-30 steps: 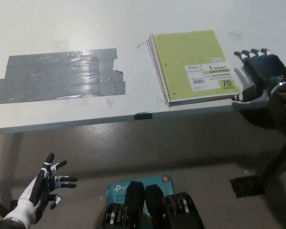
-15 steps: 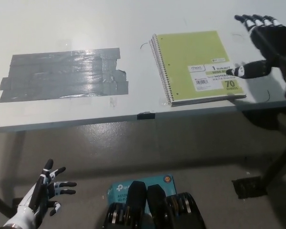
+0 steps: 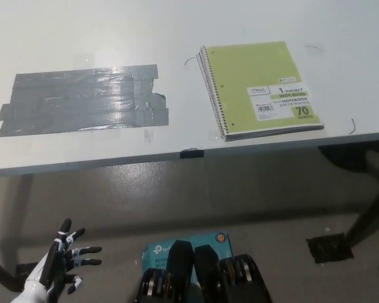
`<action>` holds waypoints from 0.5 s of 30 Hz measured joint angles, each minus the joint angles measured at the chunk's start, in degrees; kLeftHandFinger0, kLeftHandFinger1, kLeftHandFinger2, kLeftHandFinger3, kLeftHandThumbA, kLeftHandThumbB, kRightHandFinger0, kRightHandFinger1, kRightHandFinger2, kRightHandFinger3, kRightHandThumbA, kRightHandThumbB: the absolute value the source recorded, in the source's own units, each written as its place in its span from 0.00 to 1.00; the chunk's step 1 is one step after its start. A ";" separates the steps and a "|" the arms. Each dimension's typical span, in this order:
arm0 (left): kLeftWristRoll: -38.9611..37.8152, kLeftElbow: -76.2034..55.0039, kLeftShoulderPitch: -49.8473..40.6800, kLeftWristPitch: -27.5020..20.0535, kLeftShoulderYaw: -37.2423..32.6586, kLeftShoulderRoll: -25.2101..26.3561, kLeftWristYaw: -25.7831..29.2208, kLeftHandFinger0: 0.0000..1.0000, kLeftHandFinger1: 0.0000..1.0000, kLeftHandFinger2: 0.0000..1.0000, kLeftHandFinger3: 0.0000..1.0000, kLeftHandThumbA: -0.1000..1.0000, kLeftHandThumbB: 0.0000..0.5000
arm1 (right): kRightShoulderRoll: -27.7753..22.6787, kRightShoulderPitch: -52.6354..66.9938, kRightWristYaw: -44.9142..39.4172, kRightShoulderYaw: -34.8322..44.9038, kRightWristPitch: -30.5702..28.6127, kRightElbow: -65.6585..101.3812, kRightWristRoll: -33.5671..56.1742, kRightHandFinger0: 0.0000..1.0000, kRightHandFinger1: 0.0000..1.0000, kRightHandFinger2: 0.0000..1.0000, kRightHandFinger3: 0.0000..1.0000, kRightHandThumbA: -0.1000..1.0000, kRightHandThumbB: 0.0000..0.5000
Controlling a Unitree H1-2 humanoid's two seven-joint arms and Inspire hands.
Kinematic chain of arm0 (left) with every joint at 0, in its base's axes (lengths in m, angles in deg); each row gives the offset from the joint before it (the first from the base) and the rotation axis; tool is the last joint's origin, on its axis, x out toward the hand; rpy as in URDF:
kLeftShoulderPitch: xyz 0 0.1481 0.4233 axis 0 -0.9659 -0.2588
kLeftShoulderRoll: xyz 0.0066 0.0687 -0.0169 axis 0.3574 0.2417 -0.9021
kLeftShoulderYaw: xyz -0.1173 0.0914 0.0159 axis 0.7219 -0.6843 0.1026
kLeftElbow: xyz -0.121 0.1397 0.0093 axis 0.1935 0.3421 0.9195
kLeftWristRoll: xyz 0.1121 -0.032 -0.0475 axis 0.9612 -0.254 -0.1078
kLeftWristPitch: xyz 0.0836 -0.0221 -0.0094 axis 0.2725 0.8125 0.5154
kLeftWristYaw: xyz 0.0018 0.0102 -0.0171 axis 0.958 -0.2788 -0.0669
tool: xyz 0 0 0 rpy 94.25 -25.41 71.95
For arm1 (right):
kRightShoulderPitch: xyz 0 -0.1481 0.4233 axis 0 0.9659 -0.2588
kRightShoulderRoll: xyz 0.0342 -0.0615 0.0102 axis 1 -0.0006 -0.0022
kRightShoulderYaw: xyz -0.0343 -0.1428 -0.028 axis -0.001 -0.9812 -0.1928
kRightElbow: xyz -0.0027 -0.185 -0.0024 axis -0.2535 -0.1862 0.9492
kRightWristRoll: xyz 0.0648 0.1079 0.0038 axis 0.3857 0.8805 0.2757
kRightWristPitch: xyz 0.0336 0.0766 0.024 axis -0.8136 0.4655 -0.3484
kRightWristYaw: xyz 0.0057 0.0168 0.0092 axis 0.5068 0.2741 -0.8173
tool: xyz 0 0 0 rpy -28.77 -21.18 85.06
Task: The robot uses its right hand to align two notebooks stacked together until they are fully overlapped
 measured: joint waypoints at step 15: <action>-0.03 -0.60 -1.30 0.03 3.04 -0.48 -0.01 0.52 0.63 0.74 1.00 1.00 0.83 | 16.14 7.85 3.76 6.85 -3.45 -22.52 16.10 1.00 1.00 1.00 1.00 1.00 0.34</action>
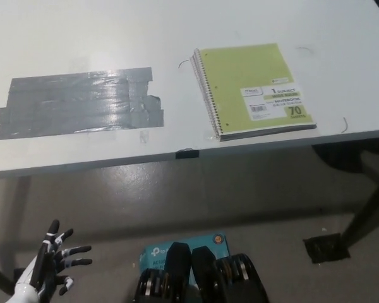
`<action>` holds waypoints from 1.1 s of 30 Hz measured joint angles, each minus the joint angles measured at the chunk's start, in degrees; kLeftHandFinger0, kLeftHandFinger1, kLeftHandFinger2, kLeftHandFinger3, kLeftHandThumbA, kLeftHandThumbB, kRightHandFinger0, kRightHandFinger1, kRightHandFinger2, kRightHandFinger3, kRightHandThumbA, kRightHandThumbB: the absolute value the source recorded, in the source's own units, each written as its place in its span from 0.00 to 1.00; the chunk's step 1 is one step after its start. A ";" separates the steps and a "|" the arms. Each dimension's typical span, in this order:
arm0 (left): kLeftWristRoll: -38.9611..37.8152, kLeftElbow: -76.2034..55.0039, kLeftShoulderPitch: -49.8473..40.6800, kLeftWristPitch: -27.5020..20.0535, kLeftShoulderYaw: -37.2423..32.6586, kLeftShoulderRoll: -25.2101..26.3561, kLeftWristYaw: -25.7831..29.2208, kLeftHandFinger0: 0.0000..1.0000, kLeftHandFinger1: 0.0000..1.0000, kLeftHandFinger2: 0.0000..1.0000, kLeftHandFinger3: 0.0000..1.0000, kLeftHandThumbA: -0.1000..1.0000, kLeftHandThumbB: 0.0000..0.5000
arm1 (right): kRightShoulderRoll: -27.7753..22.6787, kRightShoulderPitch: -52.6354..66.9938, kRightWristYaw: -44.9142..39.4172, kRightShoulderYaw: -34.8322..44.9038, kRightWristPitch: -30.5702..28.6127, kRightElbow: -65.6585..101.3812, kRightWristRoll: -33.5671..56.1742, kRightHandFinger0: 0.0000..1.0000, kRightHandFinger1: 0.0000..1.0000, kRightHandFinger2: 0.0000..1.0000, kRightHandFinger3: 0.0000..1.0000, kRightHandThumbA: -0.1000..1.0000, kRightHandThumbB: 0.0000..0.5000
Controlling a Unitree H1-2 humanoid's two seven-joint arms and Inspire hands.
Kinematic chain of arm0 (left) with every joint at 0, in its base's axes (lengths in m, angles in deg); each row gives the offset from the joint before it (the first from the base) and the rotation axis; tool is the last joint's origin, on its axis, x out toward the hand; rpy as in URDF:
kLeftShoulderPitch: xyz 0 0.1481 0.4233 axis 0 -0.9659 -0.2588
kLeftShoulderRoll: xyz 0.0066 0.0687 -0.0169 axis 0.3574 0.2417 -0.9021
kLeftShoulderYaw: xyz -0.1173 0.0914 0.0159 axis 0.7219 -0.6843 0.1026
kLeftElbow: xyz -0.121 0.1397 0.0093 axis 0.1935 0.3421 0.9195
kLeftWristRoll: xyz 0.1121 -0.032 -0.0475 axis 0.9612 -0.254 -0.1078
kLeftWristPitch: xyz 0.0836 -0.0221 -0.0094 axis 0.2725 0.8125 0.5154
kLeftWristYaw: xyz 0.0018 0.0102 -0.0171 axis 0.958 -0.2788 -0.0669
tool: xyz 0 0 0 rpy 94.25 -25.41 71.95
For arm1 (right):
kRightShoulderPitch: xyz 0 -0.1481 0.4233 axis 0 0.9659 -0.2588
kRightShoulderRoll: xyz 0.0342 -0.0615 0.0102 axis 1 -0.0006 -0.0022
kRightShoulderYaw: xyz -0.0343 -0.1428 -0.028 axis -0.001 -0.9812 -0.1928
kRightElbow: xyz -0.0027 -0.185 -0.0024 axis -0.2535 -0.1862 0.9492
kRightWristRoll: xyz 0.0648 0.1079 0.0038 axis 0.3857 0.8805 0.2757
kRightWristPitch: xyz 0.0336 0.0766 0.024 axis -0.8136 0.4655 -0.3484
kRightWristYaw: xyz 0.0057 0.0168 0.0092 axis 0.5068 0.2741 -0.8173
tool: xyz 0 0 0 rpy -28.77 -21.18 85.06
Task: The robot uses its right hand to align two notebooks stacked together until they are fully overlapped
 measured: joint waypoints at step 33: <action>0.03 -0.31 -0.82 0.28 1.66 0.04 -0.06 0.62 0.69 0.81 1.00 1.00 0.92 | -4.85 -0.08 9.66 -11.57 -6.65 -5.88 4.73 1.00 1.00 1.00 1.00 1.00 0.41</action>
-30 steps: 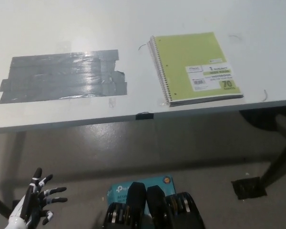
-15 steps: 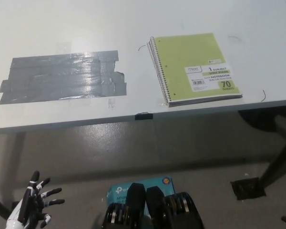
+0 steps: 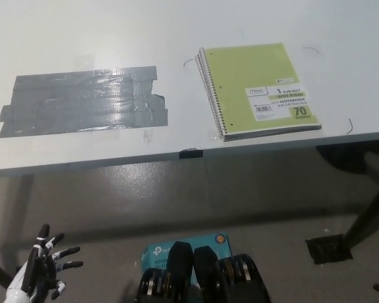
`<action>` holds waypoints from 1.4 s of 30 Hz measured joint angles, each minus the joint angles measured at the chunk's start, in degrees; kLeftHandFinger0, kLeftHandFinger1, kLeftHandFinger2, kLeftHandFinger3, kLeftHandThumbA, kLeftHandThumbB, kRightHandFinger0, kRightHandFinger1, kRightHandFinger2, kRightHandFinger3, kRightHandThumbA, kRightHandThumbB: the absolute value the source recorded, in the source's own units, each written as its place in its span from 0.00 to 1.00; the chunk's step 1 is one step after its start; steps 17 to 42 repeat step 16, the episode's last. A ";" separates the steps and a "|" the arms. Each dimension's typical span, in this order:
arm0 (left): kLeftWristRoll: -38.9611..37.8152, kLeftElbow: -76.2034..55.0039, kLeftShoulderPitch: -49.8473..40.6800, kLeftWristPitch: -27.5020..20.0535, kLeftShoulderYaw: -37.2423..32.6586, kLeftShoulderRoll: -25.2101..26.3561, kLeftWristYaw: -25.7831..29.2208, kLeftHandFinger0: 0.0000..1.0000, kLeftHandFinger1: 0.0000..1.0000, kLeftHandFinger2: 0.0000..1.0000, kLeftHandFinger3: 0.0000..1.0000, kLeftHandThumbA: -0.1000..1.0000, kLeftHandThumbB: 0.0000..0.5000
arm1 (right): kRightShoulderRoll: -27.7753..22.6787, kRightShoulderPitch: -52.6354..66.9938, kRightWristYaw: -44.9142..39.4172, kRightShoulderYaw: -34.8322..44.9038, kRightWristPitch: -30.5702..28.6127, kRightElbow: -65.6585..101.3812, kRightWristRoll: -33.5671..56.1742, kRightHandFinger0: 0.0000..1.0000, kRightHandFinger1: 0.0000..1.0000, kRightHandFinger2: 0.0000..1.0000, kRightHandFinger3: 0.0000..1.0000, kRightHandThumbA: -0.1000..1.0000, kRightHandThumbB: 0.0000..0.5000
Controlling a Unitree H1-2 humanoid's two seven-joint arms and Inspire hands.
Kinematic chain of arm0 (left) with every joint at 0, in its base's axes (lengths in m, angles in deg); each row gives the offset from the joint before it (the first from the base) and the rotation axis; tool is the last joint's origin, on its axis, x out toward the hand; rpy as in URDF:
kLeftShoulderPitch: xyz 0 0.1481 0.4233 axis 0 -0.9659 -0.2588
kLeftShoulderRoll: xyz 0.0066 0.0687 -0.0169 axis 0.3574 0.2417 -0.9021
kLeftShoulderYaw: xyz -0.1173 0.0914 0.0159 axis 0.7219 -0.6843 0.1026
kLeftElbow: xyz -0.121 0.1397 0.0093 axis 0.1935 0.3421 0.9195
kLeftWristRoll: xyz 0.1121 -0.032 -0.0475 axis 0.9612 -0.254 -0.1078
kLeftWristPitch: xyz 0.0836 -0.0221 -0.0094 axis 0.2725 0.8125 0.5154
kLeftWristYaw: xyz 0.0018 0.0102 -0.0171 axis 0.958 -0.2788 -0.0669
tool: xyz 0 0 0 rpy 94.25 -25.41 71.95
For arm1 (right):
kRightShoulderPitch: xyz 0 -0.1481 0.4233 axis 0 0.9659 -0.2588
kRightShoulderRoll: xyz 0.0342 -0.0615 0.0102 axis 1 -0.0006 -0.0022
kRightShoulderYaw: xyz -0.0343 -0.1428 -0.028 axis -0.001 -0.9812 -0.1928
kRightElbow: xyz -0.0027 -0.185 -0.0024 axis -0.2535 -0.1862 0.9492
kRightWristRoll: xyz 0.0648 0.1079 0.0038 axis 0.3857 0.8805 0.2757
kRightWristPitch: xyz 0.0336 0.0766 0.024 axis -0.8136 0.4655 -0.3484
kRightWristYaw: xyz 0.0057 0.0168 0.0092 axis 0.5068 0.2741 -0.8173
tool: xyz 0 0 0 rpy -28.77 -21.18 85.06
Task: The robot uses its right hand to align two notebooks stacked together until they are fully overlapped
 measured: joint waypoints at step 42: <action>0.00 0.08 0.84 0.16 0.51 -0.01 0.03 0.60 0.68 0.80 1.00 1.00 0.90 | -1.72 -1.63 1.61 -3.29 0.40 -0.73 -0.01 1.00 1.00 1.00 1.00 1.00 0.40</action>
